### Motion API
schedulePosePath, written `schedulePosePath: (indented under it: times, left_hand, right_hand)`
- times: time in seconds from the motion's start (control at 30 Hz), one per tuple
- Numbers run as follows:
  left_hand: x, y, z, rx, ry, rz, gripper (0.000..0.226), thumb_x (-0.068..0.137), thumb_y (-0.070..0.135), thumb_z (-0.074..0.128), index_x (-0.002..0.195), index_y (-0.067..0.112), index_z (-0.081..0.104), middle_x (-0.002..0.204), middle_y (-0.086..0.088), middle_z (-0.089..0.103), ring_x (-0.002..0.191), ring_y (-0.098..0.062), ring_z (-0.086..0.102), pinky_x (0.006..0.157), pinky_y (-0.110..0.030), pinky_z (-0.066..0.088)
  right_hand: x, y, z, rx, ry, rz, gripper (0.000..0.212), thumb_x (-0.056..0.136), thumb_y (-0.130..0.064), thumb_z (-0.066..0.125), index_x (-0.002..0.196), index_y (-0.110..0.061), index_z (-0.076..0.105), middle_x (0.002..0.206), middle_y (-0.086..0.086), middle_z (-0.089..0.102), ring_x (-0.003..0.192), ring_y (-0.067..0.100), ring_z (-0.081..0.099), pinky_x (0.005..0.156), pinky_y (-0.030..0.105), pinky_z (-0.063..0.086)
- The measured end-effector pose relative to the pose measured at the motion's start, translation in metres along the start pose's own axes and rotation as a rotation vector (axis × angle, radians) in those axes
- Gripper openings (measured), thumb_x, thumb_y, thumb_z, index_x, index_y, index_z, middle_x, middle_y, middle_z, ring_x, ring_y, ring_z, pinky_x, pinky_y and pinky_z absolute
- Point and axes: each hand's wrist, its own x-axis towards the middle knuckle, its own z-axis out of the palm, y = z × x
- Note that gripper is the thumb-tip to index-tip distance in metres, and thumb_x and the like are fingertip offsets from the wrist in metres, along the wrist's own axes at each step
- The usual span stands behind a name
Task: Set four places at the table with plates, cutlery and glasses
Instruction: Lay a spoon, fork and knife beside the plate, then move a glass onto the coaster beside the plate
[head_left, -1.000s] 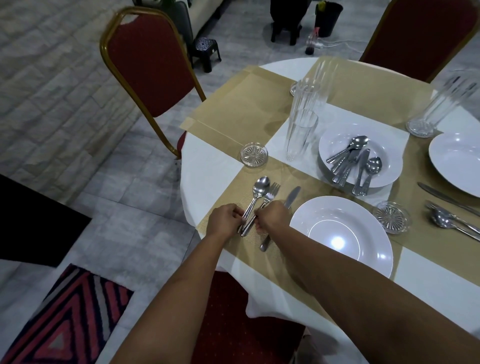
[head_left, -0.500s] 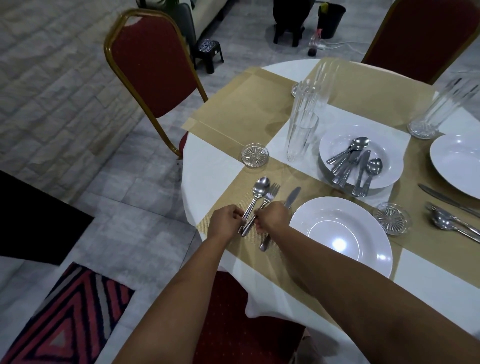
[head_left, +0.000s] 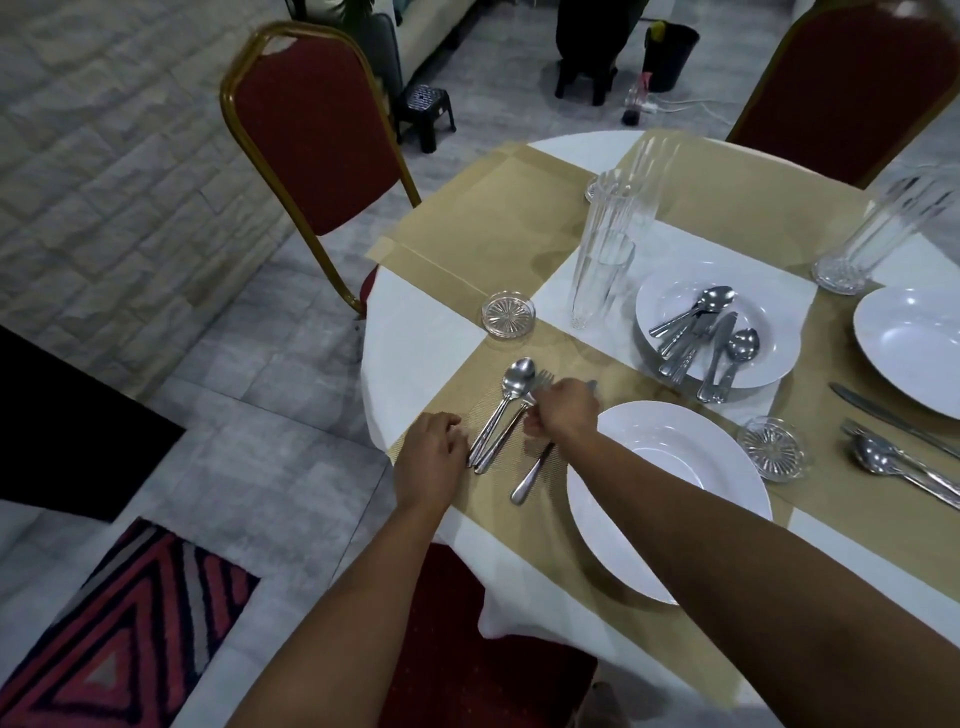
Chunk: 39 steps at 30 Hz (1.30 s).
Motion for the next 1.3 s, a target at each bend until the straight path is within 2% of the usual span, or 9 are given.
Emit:
schedulePosePath:
  times: [0.1, 0.23, 0.3, 0.4, 0.6, 0.8, 1.0, 1.13, 1.3]
  left_hand:
    - [-0.006, -0.017, 0.008, 0.161, 0.078, 0.108, 0.033, 0.094, 0.029, 0.047, 0.122, 0.015, 0.059, 0.125, -0.003, 0.060, 0.116, -0.024, 0.055, 0.095, -0.037, 0.045]
    - [-0.006, -0.028, 0.018, 0.353, -0.044, 0.066, 0.073, 0.090, 0.049, 0.008, 0.146, 0.011, 0.036, 0.155, -0.011, 0.032, 0.145, -0.028, 0.026, 0.117, -0.043, 0.020]
    - [-0.007, -0.030, 0.022, 0.364, -0.100, 0.044, 0.080, 0.086, 0.051, -0.002, 0.151, 0.012, 0.024, 0.160, -0.010, 0.018, 0.149, -0.026, 0.014, 0.120, -0.042, 0.009]
    - [-0.008, -0.029, 0.023, 0.372, -0.111, 0.032, 0.082, 0.085, 0.051, -0.008, 0.153, 0.012, 0.014, 0.161, -0.008, 0.009, 0.150, -0.024, 0.006, 0.120, -0.039, 0.002]
    - [-0.009, -0.030, 0.024, 0.376, -0.093, 0.025, 0.079, 0.086, 0.050, -0.007, 0.153, 0.012, 0.012, 0.161, -0.007, 0.008, 0.150, -0.022, 0.004, 0.120, -0.038, -0.002]
    - [-0.007, -0.030, 0.025, 0.389, -0.099, 0.025, 0.078, 0.088, 0.050, -0.003, 0.153, 0.012, 0.015, 0.161, -0.008, 0.011, 0.150, -0.023, 0.006, 0.120, -0.039, 0.002]
    - [-0.006, -0.024, 0.019, 0.375, -0.143, -0.002, 0.081, 0.085, 0.052, -0.008, 0.154, 0.013, 0.010, 0.162, -0.007, 0.004, 0.150, -0.022, -0.001, 0.120, -0.039, -0.002]
    - [-0.009, -0.020, 0.014, 0.314, -0.148, -0.032, 0.061, 0.100, 0.044, 0.018, 0.153, 0.013, 0.015, 0.162, -0.008, 0.008, 0.150, -0.020, 0.002, 0.122, -0.041, 0.000]
    - [-0.041, 0.000, 0.013, 0.331, -0.089, 0.010, 0.078, 0.088, 0.049, 0.002, 0.152, 0.009, 0.017, 0.160, -0.012, 0.017, 0.149, -0.025, 0.011, 0.120, -0.041, 0.006]
  right_hand:
    - [0.009, -0.032, -0.016, 0.163, 0.181, -0.072, 0.009, 0.085, -0.016, 0.064, 0.089, -0.009, 0.060, 0.088, 0.013, 0.070, 0.073, 0.028, 0.071, 0.076, 0.043, 0.061]
    - [0.026, -0.071, -0.039, 0.156, 0.343, -0.137, 0.055, 0.082, -0.019, 0.073, 0.127, -0.008, 0.043, 0.131, 0.016, 0.051, 0.117, 0.033, 0.055, 0.098, 0.038, 0.045]
    - [0.035, -0.082, -0.048, 0.060, 0.362, -0.086, 0.079, 0.080, -0.025, 0.077, 0.142, -0.008, 0.031, 0.144, 0.017, 0.040, 0.132, 0.037, 0.042, 0.104, 0.043, 0.037]
    - [0.051, -0.089, -0.057, -0.010, 0.323, -0.042, 0.098, 0.078, -0.033, 0.080, 0.151, -0.009, 0.018, 0.152, 0.016, 0.033, 0.138, 0.039, 0.032, 0.108, 0.046, 0.033]
    - [0.071, -0.082, -0.060, -0.008, 0.228, -0.135, 0.102, 0.073, -0.035, 0.084, 0.150, -0.012, 0.021, 0.146, 0.015, 0.045, 0.134, 0.038, 0.042, 0.111, 0.046, 0.037]
    - [0.074, -0.078, -0.063, 0.005, 0.210, -0.205, 0.069, 0.080, -0.026, 0.078, 0.135, -0.009, 0.042, 0.131, 0.014, 0.059, 0.118, 0.031, 0.057, 0.096, 0.033, 0.043]
    - [0.064, -0.073, -0.068, 0.037, 0.227, -0.288, 0.059, 0.080, -0.028, 0.078, 0.127, -0.011, 0.047, 0.122, 0.008, 0.062, 0.112, 0.029, 0.060, 0.090, 0.031, 0.043]
    - [0.042, -0.067, -0.071, 0.105, 0.206, -0.341, 0.058, 0.079, -0.031, 0.079, 0.124, -0.015, 0.046, 0.110, -0.004, 0.057, 0.105, 0.024, 0.061, 0.090, 0.034, 0.047]
    - [-0.002, -0.046, -0.093, 0.195, 0.221, -0.388, 0.057, 0.082, -0.037, 0.075, 0.125, -0.018, 0.044, 0.114, -0.001, 0.061, 0.101, 0.017, 0.060, 0.086, 0.029, 0.043]
